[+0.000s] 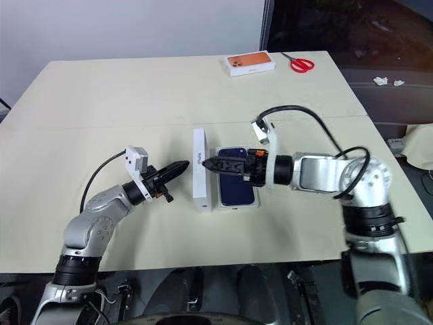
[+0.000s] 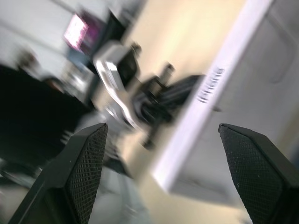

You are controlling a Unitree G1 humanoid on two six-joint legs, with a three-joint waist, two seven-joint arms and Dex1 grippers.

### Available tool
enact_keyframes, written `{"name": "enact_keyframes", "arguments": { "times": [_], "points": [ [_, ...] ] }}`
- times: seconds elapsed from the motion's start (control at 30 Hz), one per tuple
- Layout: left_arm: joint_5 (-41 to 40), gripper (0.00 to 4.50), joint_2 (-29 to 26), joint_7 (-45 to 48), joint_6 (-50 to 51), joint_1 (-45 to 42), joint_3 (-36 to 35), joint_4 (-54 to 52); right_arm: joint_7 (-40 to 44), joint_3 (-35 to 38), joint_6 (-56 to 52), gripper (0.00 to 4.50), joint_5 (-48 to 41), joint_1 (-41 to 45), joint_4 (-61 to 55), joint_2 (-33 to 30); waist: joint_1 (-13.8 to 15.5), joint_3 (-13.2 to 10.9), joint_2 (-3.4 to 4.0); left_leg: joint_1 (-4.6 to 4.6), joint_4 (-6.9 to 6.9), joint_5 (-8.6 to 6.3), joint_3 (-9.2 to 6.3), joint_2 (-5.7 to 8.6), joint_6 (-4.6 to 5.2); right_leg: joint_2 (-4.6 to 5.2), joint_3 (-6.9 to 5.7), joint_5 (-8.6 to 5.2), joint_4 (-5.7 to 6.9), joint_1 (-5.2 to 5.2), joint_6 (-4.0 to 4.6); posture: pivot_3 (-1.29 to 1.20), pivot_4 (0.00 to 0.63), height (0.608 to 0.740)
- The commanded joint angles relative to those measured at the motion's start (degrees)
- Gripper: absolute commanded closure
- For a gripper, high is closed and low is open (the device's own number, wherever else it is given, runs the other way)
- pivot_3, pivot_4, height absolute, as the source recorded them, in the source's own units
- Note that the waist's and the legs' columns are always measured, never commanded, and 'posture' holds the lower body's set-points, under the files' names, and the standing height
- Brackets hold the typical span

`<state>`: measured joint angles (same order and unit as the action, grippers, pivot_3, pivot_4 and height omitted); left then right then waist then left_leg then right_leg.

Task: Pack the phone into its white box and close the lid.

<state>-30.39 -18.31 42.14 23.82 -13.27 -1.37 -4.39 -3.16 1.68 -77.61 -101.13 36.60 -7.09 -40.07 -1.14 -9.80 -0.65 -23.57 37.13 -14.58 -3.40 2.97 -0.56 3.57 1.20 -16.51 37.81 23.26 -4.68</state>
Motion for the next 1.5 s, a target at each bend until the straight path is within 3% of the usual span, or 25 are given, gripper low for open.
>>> {"name": "enact_keyframes", "arguments": {
  "times": [0.03, 0.17, 0.27, 0.43, 0.67, 0.7, 0.8, 0.97, 1.13, 1.5],
  "points": [
    [0.8, 4.50, 2.0, 1.6, -2.2, -3.1, 1.9, 2.3, 17.0, -4.8, 0.2, 0.55, 16.6, 4.9, -2.0, -8.1, 0.4, 0.0, 0.04, -0.01, 0.02, 0.00, 0.00, 0.00, 0.00, 0.01, 0.00, 0.00, 0.00, 0.00, 0.00, 0.00, 0.150, 0.740],
    [1.6, 4.50, 6.1, 2.4, -2.7, -6.3, 4.5, 5.7, 39.6, -18.5, 17.9, 0.55, 45.4, 7.7, -2.8, -19.3, 1.2, -0.1, -0.03, -0.03, 0.16, -0.04, -0.02, 0.11, 0.07, 0.06, -0.12, 0.00, -0.09, -0.10, -0.03, 0.00, 0.150, 0.740],
    [2.7, 4.50, 9.0, 3.1, -3.8, -8.1, 6.5, 8.7, 48.6, -27.4, 34.4, 0.55, 66.0, 6.6, -0.2, -23.3, 1.2, -0.1, -0.04, -0.03, 0.12, -0.09, 0.01, 0.10, 0.14, 0.05, -0.14, 0.03, -0.30, -0.16, -0.15, 0.00, 0.150, 0.740],
    [2.8, 4.50, 11.5, 3.3, -3.9, -10.1, 7.1, 10.7, 53.1, -27.7, 45.4, 0.55, 79.8, 6.7, 7.6, -20.8, 0.7, -0.1, -0.04, -0.04, 0.10, -0.07, 0.04, 0.10, 0.10, 0.08, -0.06, 0.04, -0.27, -0.10, -0.17, 0.00, 0.150, 0.740],
    [2.3, 4.50, 9.5, 3.0, -2.6, -9.4, 5.2, 8.5, 55.9, -25.1, 48.7, 0.55, 87.3, 6.0, 10.6, -16.5, 0.4, -0.1, -0.03, -0.01, 0.05, -0.04, -0.02, 0.07, 0.03, 0.06, 0.01, 0.05, -0.26, -0.08, -0.17, 0.00, 0.150, 0.740],
    [1.8, 4.50, 8.6, 2.5, -1.5, -9.1, 4.6, 7.3, 56.8, -24.4, 47.9, 0.77, 86.9, 6.1, 10.7, -15.6, 0.5, -0.1, -0.03, -0.01, 0.04, -0.03, -0.02, 0.07, 0.02, 0.06, 0.02, 0.05, -0.26, -0.07, -0.17, 0.00, 0.150, 0.740],
    [0.3, 4.50, 3.5, 1.2, 4.7, -7.3, 2.4, 2.7, 57.0, -22.7, 48.0, 1.86, 88.4, 6.0, 10.2, -13.7, 0.5, -0.1, -0.03, -0.02, 0.05, -0.03, -0.03, 0.07, 0.01, 0.07, 0.03, 0.05, -0.26, -0.08, -0.17, 0.00, 0.150, 0.740],
    [0.3, 4.50, -1.7, 0.6, 10.8, -5.3, 2.3, 0.1, 57.8, -21.4, 48.5, 4.44, 91.2, 5.5, 9.5, -12.0, 0.7, -0.1, -0.02, -0.01, 0.02, -0.03, -0.04, 0.08, 0.00, 0.10, 0.04, 0.05, -0.26, -0.07, -0.16, 0.00, 0.150, 0.740],
    [1.6, 4.50, -1.4, -0.4, 15.0, -6.9, 5.0, 1.5, 59.1, -22.4, 45.2, 4.44, 93.3, 4.6, 6.3, -10.6, 1.2, -0.1, -0.02, -0.02, 0.05, -0.03, -0.05, 0.13, 0.00, 0.18, 0.03, 0.06, -0.27, -0.11, -0.15, 0.00, 0.150, 0.740],
    [5.9, 4.50, 1.6, 0.0, 14.3, -8.6, 11.1, 6.3, 60.8, -21.9, 41.9, 4.44, 96.0, 2.3, 0.0, -9.4, 1.8, -0.1, 0.00, -0.01, 0.03, -0.02, -0.05, 0.13, -0.03, 0.16, 0.02, 0.06, -0.26, -0.09, -0.15, 0.00, 0.150, 0.740]
  ]
}}
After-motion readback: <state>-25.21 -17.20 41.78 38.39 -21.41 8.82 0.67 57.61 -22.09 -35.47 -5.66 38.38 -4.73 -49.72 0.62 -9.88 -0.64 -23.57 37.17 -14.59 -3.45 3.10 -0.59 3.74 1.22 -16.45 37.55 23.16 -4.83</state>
